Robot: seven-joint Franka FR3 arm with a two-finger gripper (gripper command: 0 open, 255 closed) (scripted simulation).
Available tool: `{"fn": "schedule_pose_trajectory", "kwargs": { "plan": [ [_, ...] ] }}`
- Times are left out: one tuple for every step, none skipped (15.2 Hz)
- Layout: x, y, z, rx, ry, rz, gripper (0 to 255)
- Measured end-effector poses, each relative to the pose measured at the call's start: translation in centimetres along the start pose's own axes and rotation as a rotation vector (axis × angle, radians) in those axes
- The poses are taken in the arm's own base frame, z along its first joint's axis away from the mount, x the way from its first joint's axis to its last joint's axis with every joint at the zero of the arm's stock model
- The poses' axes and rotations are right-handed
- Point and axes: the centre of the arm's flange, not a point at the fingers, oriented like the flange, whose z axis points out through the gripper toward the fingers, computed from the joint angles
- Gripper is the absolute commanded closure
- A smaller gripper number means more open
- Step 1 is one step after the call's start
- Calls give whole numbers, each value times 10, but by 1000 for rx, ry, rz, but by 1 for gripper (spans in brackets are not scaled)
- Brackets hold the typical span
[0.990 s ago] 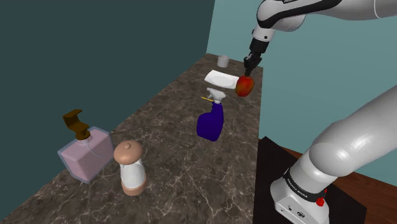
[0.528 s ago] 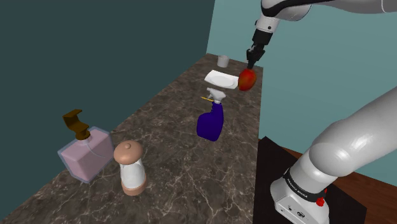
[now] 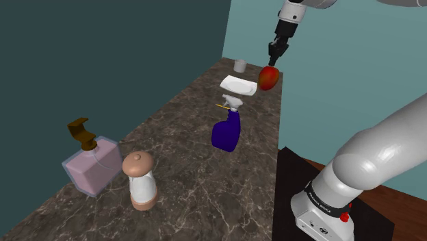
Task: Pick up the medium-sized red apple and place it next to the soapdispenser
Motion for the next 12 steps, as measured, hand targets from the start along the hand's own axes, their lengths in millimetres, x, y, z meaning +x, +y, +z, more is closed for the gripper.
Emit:
{"fn": "schedule_pose_trajectory", "kwargs": {
  "plan": [
    [-1,0,-4,0,0,0,255],
    [0,0,-10,0,0,0,255],
    [2,-1,-16,0,0,0,255],
    [1,-2,-22,0,0,0,255],
    [2,-3,-27,0,0,0,255],
    [2,-3,-31,0,0,0,255],
    [0,-3,-35,0,0,0,255],
    [1,-2,-42,0,0,0,255],
    [1,-3,-49,0,0,0,255],
    [2,-3,-53,0,0,0,255],
    [2,-5,-59,0,0,0,255],
    [2,-4,-64,0,0,0,255]
  ]
}}
